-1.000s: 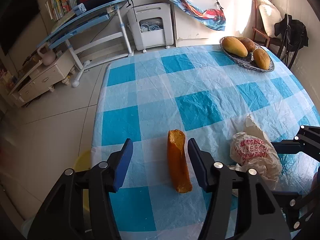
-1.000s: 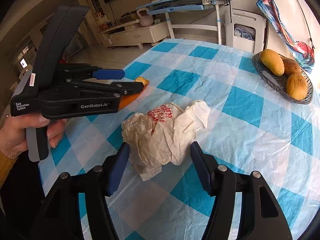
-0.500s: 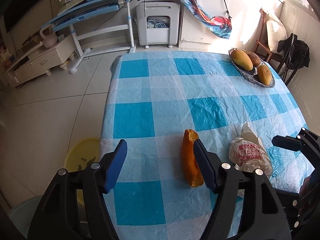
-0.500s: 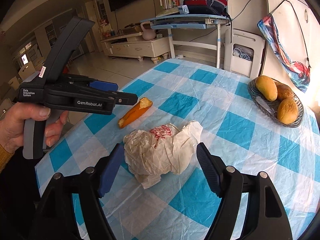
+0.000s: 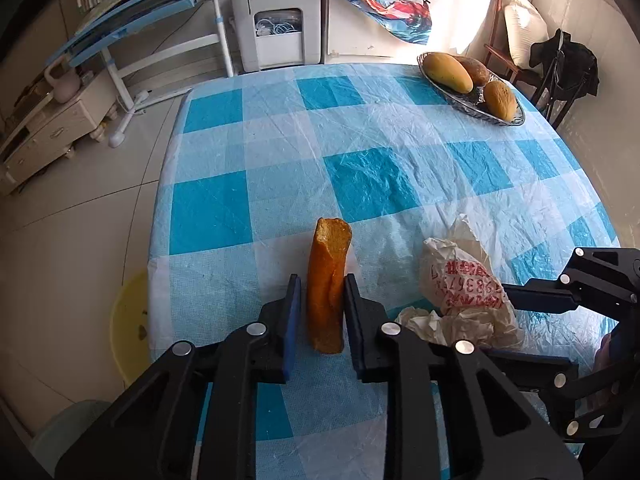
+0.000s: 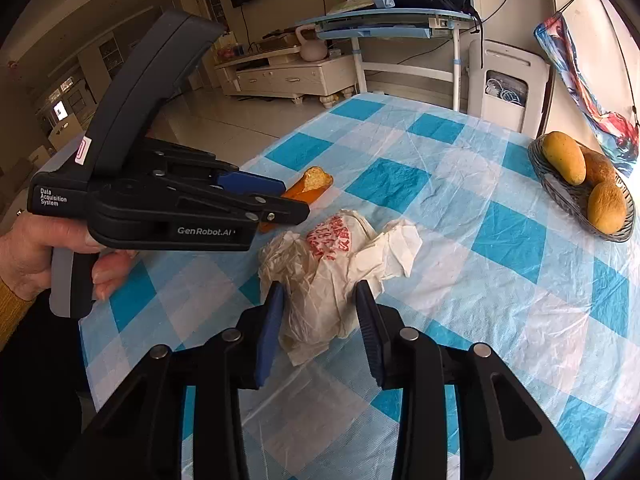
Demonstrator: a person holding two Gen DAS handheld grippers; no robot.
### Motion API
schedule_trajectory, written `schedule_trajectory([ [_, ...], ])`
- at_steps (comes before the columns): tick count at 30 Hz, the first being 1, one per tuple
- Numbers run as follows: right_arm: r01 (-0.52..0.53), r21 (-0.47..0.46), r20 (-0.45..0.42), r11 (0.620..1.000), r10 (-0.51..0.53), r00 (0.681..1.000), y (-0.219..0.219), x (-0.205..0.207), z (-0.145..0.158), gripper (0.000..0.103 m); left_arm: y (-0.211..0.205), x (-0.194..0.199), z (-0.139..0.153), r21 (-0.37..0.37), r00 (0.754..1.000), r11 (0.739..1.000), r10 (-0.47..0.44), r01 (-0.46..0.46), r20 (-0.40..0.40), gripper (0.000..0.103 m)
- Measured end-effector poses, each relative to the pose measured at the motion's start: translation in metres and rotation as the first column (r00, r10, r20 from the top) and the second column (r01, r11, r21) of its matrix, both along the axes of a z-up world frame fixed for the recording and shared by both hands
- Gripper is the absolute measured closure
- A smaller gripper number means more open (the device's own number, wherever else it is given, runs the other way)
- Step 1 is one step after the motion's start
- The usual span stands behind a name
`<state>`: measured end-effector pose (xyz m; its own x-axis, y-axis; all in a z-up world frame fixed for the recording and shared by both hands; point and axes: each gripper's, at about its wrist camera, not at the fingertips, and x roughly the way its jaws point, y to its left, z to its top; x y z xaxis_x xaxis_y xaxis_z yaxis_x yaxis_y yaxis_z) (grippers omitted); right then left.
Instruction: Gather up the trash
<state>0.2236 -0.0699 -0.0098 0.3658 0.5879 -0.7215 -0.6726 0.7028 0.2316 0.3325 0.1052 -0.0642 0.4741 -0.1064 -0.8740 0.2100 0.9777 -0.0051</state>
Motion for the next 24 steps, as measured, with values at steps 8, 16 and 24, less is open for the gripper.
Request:
schedule_trajectory([
  [8, -0.002, 0.006, -0.008, 1.000, 0.002, 1.000, -0.001, 0.000, 0.002, 0.065, 0.008, 0.002, 0.007, -0.022, 0.999, 0.999, 0.030, -0.029, 0.015, 0.087],
  [16, 0.033, 0.074, 0.017, 0.997, -0.035, 0.999, -0.006, 0.005, 0.007, 0.038, -0.003, 0.001, 0.001, 0.076, 1.000, 0.997, 0.009, -0.011, 0.019, 0.051],
  [24, -0.032, -0.001, -0.004, 0.999, 0.032, 0.999, 0.014, 0.002, -0.001, 0.064, -0.004, 0.000, -0.002, 0.065, 1.000, 0.998, -0.017, 0.017, 0.007, 0.084],
])
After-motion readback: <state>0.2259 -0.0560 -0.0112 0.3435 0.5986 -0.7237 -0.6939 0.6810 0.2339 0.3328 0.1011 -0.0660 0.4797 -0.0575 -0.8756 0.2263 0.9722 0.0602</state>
